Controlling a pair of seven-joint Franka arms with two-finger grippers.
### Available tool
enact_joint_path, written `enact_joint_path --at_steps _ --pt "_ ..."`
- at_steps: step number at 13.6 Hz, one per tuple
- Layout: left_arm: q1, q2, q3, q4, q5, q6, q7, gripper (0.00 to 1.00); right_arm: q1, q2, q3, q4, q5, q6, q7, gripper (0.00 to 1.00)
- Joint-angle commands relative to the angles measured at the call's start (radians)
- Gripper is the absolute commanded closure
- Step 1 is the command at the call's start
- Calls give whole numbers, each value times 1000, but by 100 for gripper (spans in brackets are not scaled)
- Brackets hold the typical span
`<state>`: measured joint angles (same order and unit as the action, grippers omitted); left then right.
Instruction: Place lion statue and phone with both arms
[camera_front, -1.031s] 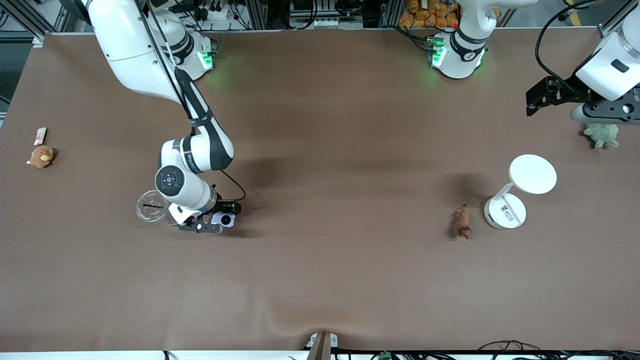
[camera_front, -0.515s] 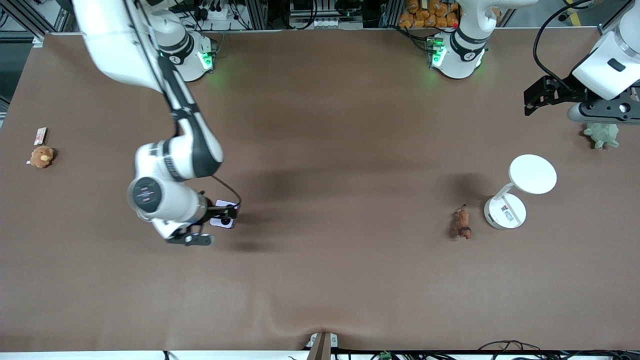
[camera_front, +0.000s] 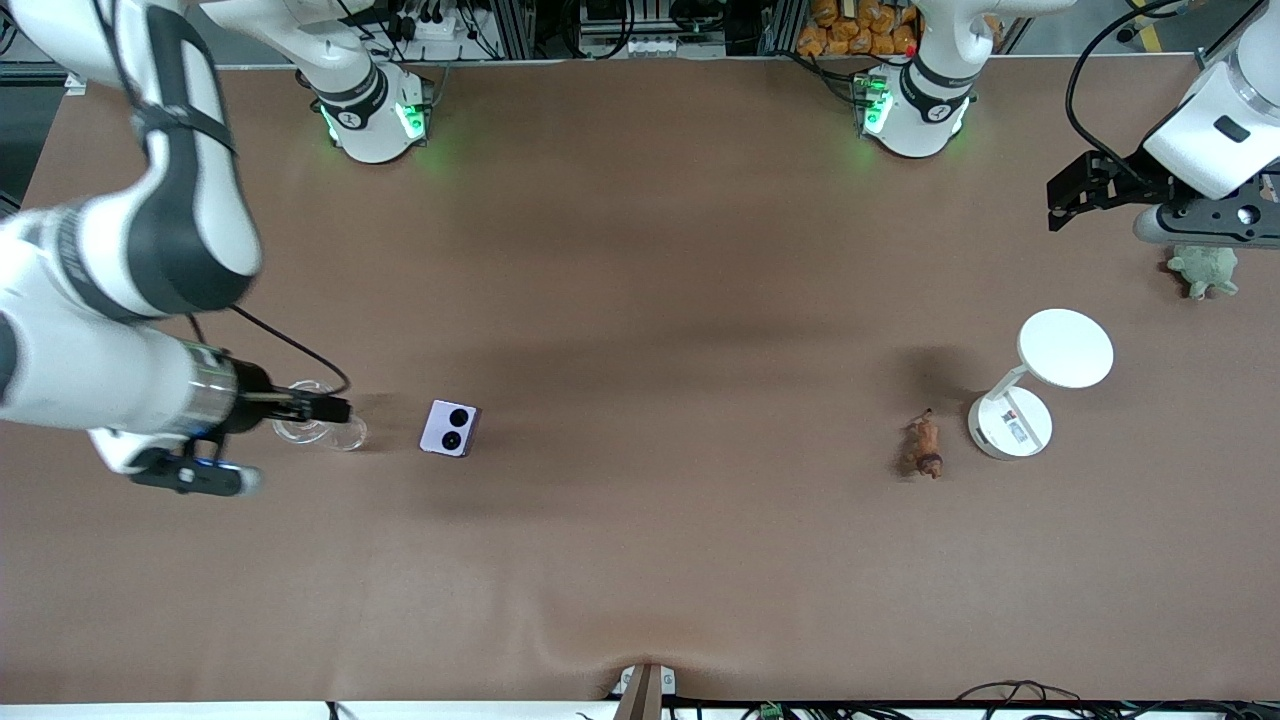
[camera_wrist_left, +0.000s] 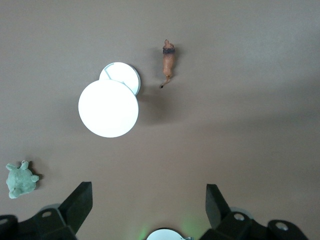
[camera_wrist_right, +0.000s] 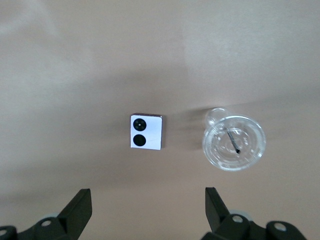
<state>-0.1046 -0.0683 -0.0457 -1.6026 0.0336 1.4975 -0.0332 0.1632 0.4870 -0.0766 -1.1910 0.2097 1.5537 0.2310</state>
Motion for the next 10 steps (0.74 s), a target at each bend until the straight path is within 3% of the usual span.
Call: enact_joint_path --at_steps 1,2,5,10 --pt "2 -5 -5 4 17 -5 13 0 -135 -39 118 46 -14 -21 -98 0" --pt "2 -5 -5 3 17 -5 13 0 -140 -44 118 80 -98 -58 -164 0" --pt "2 -5 -5 3 17 -5 12 0 -156 -163 109 87 -130 -138 -211 0" --pt "2 -5 -5 4 17 -5 12 0 -188 -448 72 -235 -128 -84 -199 0"
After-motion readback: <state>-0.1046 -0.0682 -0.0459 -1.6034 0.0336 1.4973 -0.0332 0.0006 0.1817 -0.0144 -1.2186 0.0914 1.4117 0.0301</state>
